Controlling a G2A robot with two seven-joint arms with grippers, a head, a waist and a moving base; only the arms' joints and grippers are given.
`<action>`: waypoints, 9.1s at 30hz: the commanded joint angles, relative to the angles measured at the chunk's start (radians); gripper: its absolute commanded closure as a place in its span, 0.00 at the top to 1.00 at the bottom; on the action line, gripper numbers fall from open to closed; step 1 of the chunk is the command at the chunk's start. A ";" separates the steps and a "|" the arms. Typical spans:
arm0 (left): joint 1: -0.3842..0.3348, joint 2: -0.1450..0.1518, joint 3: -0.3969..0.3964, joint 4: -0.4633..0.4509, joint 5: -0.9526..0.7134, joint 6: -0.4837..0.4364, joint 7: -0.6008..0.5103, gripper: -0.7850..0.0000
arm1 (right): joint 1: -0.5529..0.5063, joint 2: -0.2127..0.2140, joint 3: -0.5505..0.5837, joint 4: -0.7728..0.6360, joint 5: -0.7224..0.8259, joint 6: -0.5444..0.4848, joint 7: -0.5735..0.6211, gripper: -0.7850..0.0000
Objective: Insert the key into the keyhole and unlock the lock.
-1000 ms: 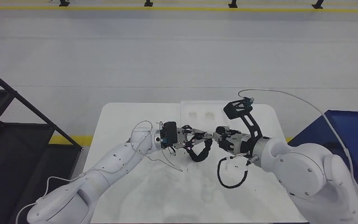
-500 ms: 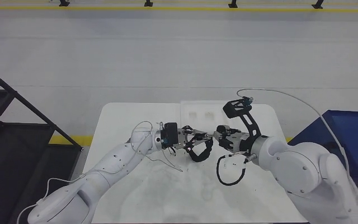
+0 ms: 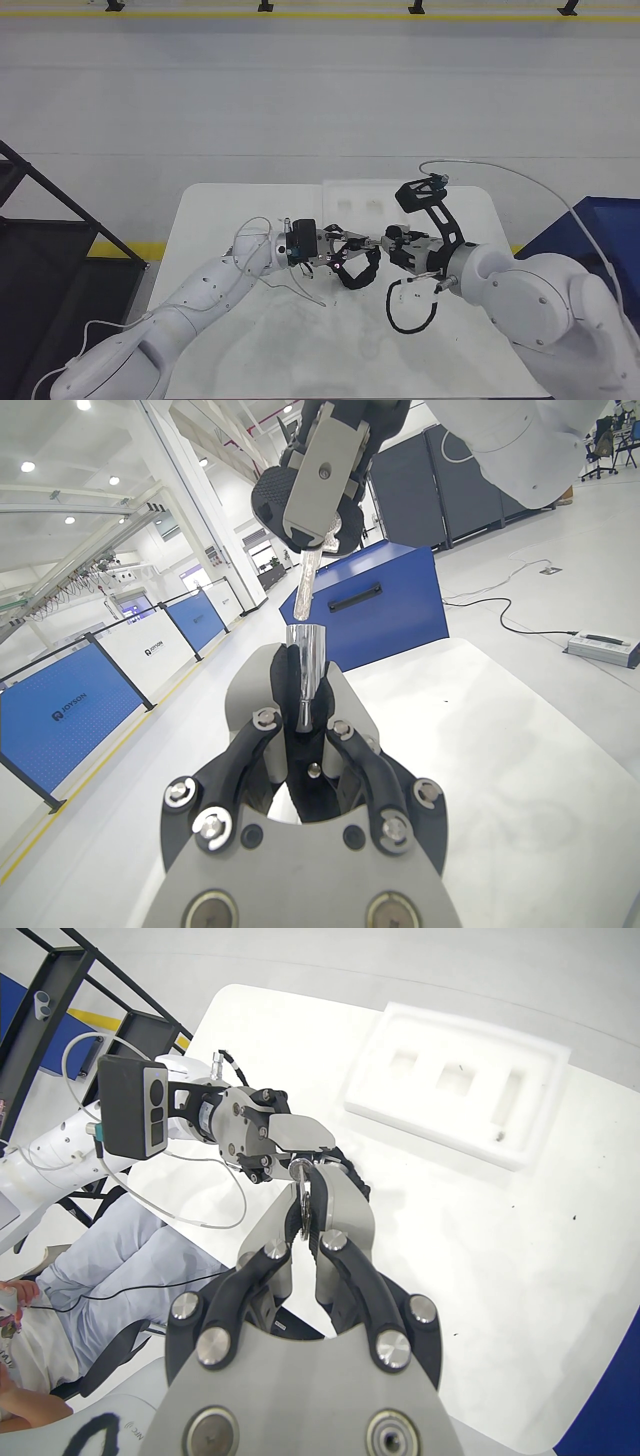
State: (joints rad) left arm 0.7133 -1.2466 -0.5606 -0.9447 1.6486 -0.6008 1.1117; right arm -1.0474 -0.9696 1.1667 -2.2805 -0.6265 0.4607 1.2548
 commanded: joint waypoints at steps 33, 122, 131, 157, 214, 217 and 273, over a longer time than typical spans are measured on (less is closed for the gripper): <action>-0.010 0.020 -0.050 -0.045 0.162 -0.014 0.006 0.00 | 0.063 0.005 0.009 0.017 0.053 -0.055 0.159 0.00; 0.019 0.052 -0.086 -0.168 0.214 -0.086 -0.075 0.00 | 0.131 0.062 -0.094 0.041 0.089 -0.060 0.165 0.00; 0.018 0.053 -0.091 -0.161 0.217 -0.078 -0.070 0.00 | 0.138 0.069 -0.104 0.051 0.111 -0.067 0.172 0.00; -0.034 0.062 -0.051 -0.152 0.384 -0.022 0.019 0.00 | 0.233 0.097 -0.178 0.119 0.261 -0.109 0.214 0.00; -0.027 0.055 -0.039 -0.126 0.288 -0.071 0.007 0.00 | 0.261 0.154 -0.186 0.090 0.295 -0.017 0.122 0.00; -0.028 0.054 -0.037 -0.123 0.285 -0.071 0.010 0.00 | 0.263 0.153 -0.191 0.091 0.293 -0.015 0.119 0.00; -0.028 0.050 -0.015 -0.138 0.189 -0.140 -0.032 0.00 | 0.275 0.133 -0.209 0.112 0.276 -0.011 0.038 1.00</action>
State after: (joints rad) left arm 0.6847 -1.1966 -0.5768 -1.0823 1.8439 -0.7385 1.0815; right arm -0.7719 -0.8354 0.9516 -2.1673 -0.3609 0.4564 1.3132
